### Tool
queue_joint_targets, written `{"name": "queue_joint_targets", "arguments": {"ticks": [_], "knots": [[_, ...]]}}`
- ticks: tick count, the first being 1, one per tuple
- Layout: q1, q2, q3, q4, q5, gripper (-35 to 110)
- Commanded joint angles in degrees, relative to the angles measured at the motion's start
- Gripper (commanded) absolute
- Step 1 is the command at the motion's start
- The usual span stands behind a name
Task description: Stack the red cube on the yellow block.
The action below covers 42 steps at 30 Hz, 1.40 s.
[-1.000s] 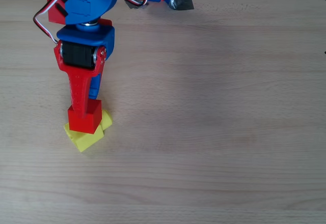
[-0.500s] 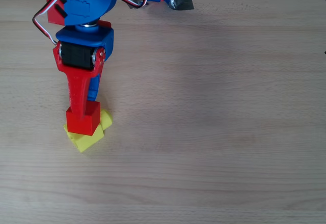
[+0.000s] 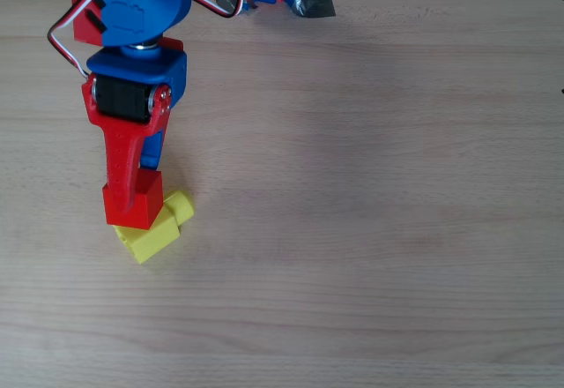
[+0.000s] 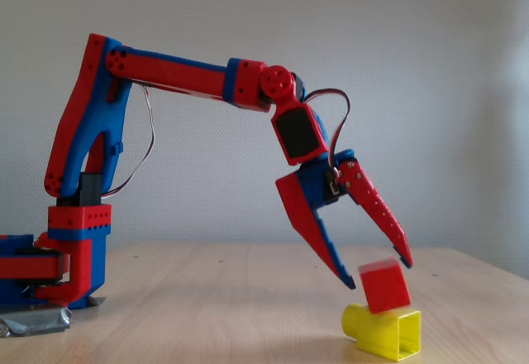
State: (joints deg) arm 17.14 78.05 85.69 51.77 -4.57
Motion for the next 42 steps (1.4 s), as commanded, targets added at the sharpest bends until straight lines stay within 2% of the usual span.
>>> {"name": "queue_joint_targets", "arguments": {"ticks": [1,8,16,29,32,37,42], "knots": [[0.7,5.9,-0.8,0.8,-1.2,27],[1.4,7.3,-0.1,1.2,-2.4,36],[-0.4,6.7,-7.8,2.0,-2.6,37],[-3.9,7.7,-16.0,11.2,-1.3,36],[-7.3,7.6,-12.6,13.2,0.6,35],[-12.4,14.1,2.2,6.9,1.4,34],[-15.3,23.2,12.3,5.7,2.2,34]]}}
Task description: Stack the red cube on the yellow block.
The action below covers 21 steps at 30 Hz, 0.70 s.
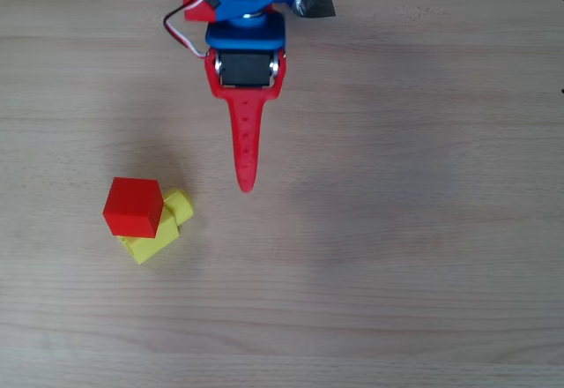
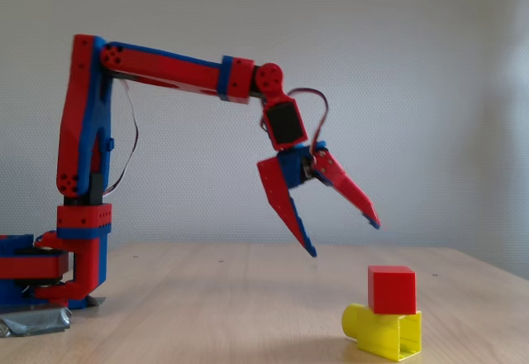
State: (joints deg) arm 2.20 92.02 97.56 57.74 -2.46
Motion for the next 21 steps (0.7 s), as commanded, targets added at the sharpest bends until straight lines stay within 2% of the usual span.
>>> {"name": "queue_joint_targets", "arguments": {"ticks": [1,6,10,16,21], "knots": [[-0.4,12.5,3.9,-1.2,0.1,34],[-0.5,34.3,26.8,-8.3,-1.3,35],[0.5,51.5,40.9,-8.7,1.4,39],[-0.9,81.1,57.9,-3.2,-0.1,42],[0.2,94.1,62.1,3.3,-1.8,42]]}}
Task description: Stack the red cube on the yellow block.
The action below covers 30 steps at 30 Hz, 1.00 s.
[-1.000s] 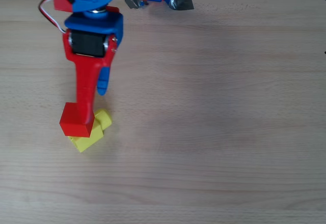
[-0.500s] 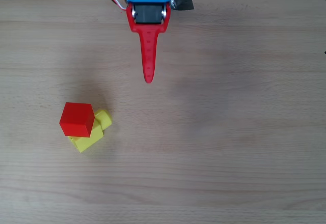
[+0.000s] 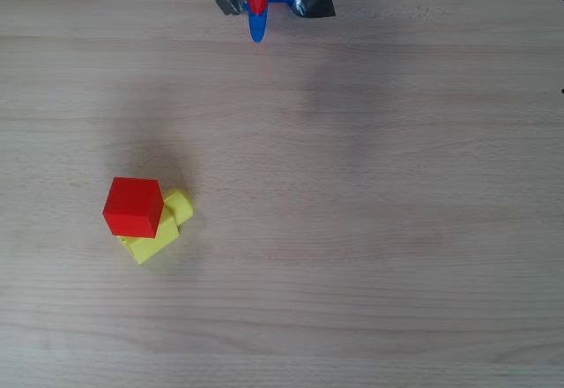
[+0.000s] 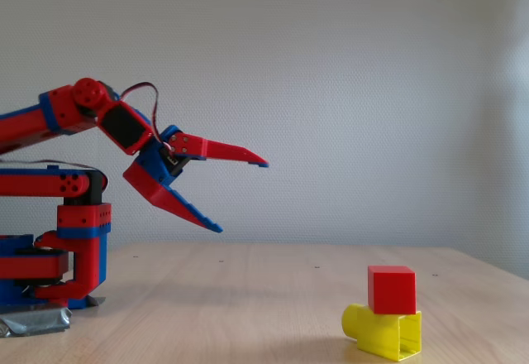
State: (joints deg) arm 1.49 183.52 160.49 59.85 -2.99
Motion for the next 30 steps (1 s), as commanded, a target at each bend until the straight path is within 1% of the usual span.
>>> {"name": "queue_joint_targets", "arguments": {"ticks": [1,5,11,25,26,27,29,30], "knots": [[0.9,4.7,0.1,2.2,-1.7,42],[0.8,5.9,3.7,2.8,-1.7,43],[0.6,5.9,12.4,0.0,0.0,44],[1.1,5.9,12.3,0.8,-0.5,41],[1.1,5.9,12.3,0.8,-1.0,39],[1.0,5.9,12.2,1.0,-2.2,34],[0.6,5.9,12.2,1.2,-3.0,19],[0.6,5.9,12.2,1.3,-3.4,6]]}}
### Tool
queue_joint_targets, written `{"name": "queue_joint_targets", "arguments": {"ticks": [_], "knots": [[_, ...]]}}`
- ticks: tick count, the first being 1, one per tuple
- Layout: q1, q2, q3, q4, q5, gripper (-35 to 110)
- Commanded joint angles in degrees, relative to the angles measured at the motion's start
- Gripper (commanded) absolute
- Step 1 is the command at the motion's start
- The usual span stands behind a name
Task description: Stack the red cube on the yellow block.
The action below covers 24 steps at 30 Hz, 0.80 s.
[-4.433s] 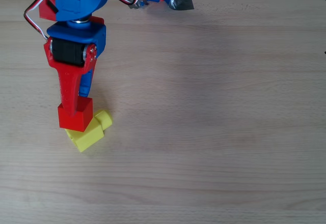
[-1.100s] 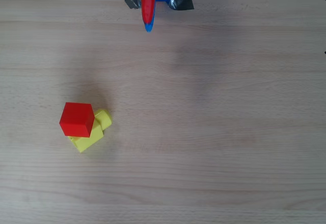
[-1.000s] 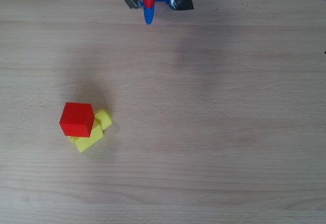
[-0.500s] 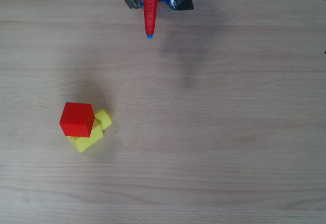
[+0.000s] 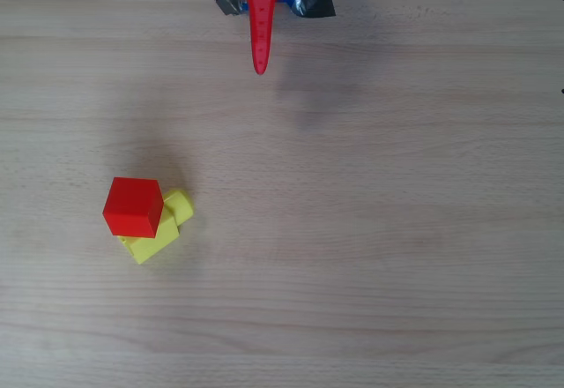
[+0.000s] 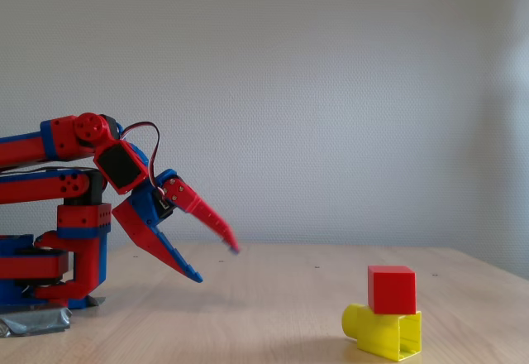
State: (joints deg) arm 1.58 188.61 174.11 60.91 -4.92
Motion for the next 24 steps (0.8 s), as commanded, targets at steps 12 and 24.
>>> {"name": "queue_joint_targets", "arguments": {"ticks": [12,24], "knots": [[0.6,0.8,-1.7,1.1,-1.9,0],[0.9,0.8,-1.7,1.1,-1.7,0]]}}
